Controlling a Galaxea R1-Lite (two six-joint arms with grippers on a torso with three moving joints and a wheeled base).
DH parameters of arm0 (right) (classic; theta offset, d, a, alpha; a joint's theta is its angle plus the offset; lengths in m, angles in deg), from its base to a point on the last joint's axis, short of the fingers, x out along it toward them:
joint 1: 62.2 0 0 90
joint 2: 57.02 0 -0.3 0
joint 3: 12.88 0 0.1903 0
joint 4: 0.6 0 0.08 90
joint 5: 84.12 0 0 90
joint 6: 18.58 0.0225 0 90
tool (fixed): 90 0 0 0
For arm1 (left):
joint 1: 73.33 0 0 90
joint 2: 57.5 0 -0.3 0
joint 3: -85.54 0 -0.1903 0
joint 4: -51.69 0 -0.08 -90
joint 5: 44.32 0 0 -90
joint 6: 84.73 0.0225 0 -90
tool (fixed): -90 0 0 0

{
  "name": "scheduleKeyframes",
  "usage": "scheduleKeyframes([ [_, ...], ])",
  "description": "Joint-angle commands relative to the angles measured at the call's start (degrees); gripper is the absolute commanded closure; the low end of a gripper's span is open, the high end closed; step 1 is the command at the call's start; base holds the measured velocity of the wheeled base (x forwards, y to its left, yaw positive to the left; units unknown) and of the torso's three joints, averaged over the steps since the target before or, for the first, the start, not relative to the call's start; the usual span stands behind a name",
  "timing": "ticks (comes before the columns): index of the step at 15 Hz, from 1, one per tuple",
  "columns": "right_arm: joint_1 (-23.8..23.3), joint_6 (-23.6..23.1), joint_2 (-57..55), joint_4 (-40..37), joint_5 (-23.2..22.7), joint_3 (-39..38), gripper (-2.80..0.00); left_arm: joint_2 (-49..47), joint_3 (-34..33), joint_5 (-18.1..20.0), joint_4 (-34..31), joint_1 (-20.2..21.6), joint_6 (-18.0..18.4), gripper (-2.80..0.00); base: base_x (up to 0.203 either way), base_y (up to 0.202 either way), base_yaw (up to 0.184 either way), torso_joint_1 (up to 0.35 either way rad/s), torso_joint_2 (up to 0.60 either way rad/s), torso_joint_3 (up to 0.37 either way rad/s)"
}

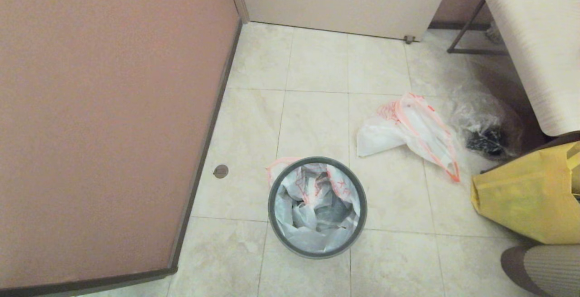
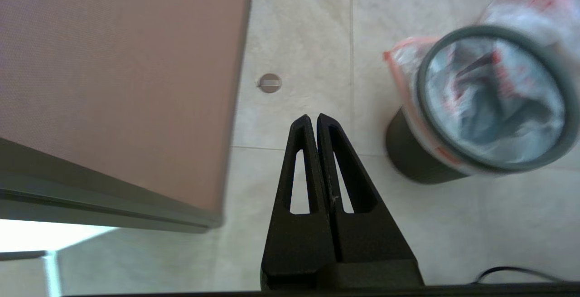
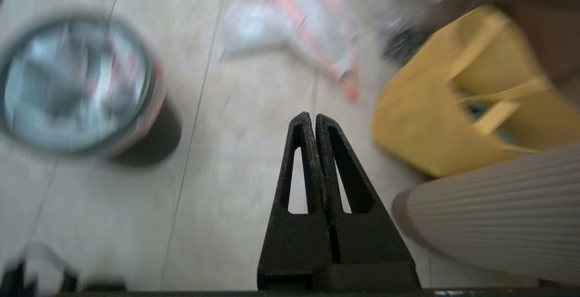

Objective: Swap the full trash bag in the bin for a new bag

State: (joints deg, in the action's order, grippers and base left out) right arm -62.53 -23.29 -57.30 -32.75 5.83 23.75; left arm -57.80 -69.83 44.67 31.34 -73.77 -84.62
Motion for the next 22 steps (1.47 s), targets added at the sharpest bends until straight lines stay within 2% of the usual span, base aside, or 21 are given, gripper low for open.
scheduleKeyframes([
  [1,0.0,-0.6,0.2,0.3,-0.9,-3.7,0.00,0.3,-0.7,0.0,0.0,0.0,1.9,0.00,0.000,0.000,0.000,0.000,0.00,0.000],
  [2,0.0,-0.8,0.2,1.0,-1.1,-5.9,0.00,0.3,-1.2,0.4,0.2,0.0,4.3,0.00,0.000,0.000,0.000,0.000,0.00,0.000],
  [4,0.0,-0.9,0.2,6.4,-1.2,-9.6,0.00,0.3,-1.2,0.6,0.1,0.0,4.9,0.00,0.000,0.000,0.000,0.000,0.00,0.000],
  [6,0.0,-0.8,0.2,8.2,-1.2,-12.2,0.00,0.3,-1.4,1.5,-1.8,0.0,4.9,0.00,0.000,0.000,0.000,0.000,0.00,0.000],
  [7,0.0,-0.7,0.2,8.4,-1.2,-12.6,0.00,0.3,-1.3,1.6,-3.6,0.0,4.7,0.00,0.000,0.000,0.000,0.000,0.00,0.000],
  [13,-0.1,3.0,0.3,8.3,-0.2,-13.0,0.00,0.3,-1.2,2.4,-4.1,0.0,4.6,0.00,0.000,0.000,0.000,0.000,0.00,0.000],
  [20,0.5,2.5,0.3,8.3,-0.3,-13.1,0.00,0.3,-1.1,3.0,-4.1,0.0,4.1,0.00,0.000,0.000,0.000,0.000,0.00,0.000],
  [22,0.5,2.3,0.3,8.3,-0.3,-13.1,0.00,0.3,-1.3,2.6,-3.6,0.0,3.0,0.00,0.000,0.000,0.000,0.000,0.00,0.000],
])
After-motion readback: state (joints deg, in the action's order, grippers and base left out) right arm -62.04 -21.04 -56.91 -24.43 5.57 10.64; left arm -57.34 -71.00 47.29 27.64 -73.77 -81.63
